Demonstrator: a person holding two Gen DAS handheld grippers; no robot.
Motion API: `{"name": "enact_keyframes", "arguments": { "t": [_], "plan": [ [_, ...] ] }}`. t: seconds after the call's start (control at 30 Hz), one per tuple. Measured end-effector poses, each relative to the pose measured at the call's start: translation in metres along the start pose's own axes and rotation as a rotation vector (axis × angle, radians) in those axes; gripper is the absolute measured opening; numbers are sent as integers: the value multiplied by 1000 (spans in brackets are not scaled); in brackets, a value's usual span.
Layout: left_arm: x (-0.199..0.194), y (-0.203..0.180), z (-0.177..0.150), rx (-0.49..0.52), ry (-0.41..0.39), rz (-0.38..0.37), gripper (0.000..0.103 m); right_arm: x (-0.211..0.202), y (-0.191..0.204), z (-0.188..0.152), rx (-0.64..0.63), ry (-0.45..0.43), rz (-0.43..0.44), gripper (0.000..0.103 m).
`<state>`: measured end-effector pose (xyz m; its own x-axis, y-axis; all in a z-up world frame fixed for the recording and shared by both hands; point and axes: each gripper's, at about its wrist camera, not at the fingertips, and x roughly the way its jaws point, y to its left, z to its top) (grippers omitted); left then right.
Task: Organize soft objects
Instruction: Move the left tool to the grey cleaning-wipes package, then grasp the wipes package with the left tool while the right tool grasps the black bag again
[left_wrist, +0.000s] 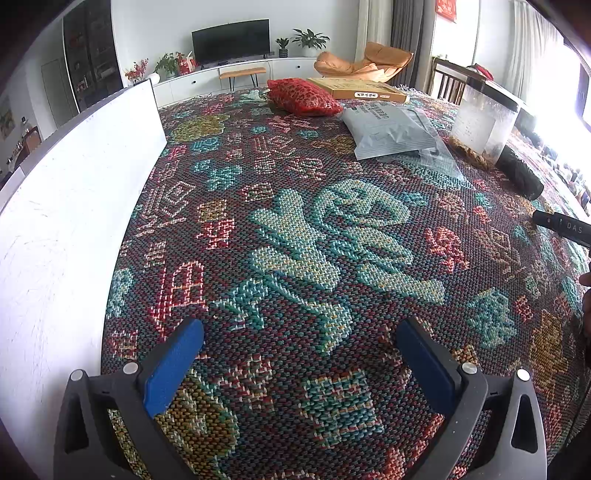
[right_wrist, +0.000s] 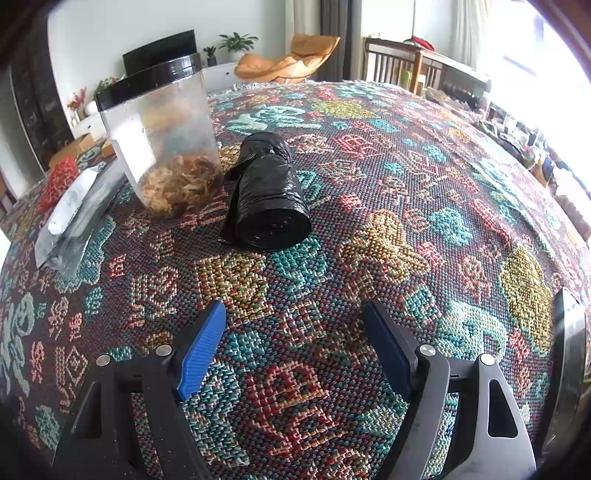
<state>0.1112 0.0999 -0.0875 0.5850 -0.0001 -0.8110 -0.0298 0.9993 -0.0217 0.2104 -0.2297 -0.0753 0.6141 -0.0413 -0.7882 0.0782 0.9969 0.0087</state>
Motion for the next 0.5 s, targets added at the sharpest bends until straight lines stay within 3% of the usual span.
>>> {"name": "enact_keyframes", "arguments": {
  "t": [0.13,0.2,0.33,0.5],
  "plan": [
    [3,-1,8,-23,24,5,103,0,0,0,0,0,0,80],
    [5,-2,25,-65,39,-54,102,0,0,0,0,0,0,80],
    [6,-16,85,-103,-1,-176,103,0,0,0,0,0,0,80],
    [56,-47,163,-103,88,-259,103,0,0,0,0,0,1,80]
  ]
}}
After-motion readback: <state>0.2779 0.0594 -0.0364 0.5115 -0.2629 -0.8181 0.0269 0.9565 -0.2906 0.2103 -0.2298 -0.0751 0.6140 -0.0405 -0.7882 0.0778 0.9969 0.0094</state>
